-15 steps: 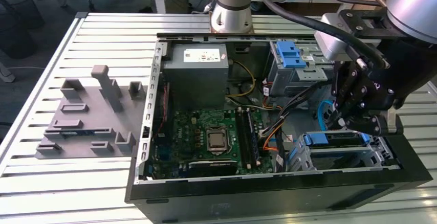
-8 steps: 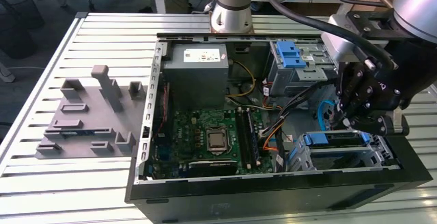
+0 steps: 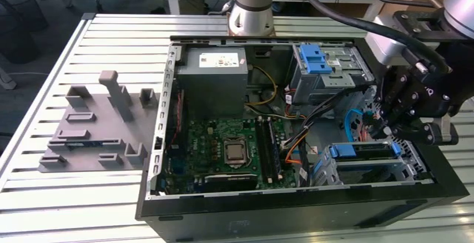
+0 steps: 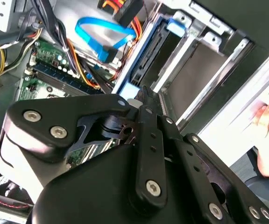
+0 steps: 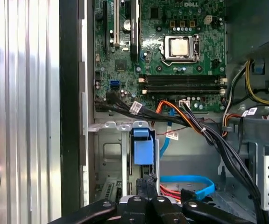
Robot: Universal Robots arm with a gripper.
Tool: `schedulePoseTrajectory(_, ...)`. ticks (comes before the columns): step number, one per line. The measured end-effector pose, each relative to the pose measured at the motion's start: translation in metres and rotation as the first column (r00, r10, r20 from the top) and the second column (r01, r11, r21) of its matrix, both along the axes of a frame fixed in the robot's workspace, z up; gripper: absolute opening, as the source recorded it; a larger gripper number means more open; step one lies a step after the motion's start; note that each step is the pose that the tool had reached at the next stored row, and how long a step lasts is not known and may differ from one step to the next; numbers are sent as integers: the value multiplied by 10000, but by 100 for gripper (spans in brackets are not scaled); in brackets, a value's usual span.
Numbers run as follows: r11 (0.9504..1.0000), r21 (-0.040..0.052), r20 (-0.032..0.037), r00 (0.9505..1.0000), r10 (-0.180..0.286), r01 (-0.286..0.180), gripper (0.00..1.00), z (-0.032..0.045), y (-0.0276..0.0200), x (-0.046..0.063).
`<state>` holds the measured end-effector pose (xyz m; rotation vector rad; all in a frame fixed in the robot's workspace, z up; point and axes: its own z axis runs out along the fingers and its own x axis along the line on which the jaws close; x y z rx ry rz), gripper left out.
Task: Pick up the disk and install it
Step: 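Insert the first disk wire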
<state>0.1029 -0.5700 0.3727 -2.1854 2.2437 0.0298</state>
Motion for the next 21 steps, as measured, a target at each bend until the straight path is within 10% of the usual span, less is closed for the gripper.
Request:
schedulePoseTrajectory(12,9997,-1,-30,9997,-248,248,11,-16,59,149)
schedulePoseTrajectory(21,9994,0,-41,9994,-355,355,11,-46,198,210)
